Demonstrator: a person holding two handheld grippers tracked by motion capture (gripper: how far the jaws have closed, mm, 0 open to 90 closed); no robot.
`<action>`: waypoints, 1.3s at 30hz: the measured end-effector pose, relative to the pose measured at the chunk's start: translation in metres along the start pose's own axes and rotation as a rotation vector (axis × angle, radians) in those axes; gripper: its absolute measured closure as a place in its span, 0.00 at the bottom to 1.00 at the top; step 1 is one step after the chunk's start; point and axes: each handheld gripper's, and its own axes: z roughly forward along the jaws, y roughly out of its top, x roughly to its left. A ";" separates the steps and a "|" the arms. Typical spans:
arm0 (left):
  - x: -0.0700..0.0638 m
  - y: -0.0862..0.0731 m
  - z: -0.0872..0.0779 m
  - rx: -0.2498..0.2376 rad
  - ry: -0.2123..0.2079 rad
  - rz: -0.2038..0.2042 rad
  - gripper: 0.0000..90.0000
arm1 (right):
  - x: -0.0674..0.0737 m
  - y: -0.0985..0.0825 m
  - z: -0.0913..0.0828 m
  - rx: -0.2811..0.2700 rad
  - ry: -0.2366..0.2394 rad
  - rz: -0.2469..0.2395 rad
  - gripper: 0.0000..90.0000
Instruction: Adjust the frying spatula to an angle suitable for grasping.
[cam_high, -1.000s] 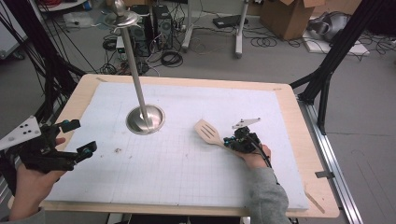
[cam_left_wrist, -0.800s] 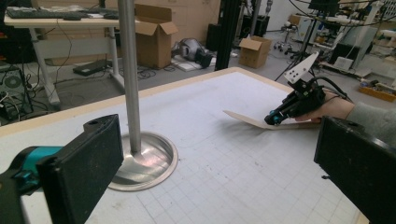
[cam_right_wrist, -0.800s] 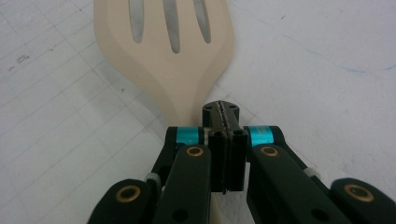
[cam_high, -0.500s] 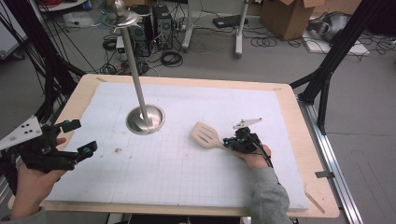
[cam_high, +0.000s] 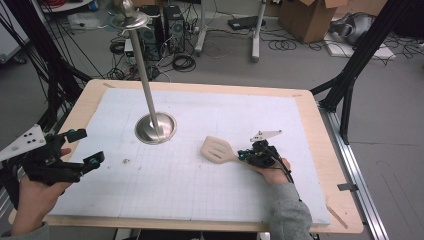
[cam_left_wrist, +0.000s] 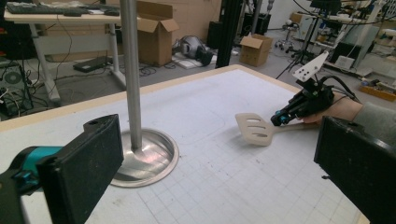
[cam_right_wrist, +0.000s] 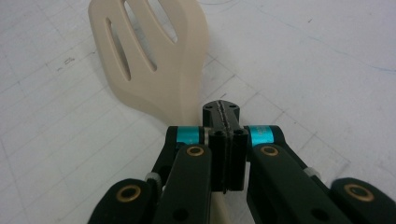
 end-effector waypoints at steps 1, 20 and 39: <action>0.000 0.000 0.000 -0.001 0.001 -0.003 0.02 | 0.002 0.000 0.000 0.003 -0.002 -0.004 1.00; -0.001 0.003 -0.005 -0.017 0.005 0.001 0.02 | 0.030 -0.010 -0.010 0.027 0.050 -0.109 1.00; -0.002 0.004 -0.007 -0.024 0.007 0.006 0.02 | 0.049 -0.020 -0.021 0.046 0.086 -0.177 1.00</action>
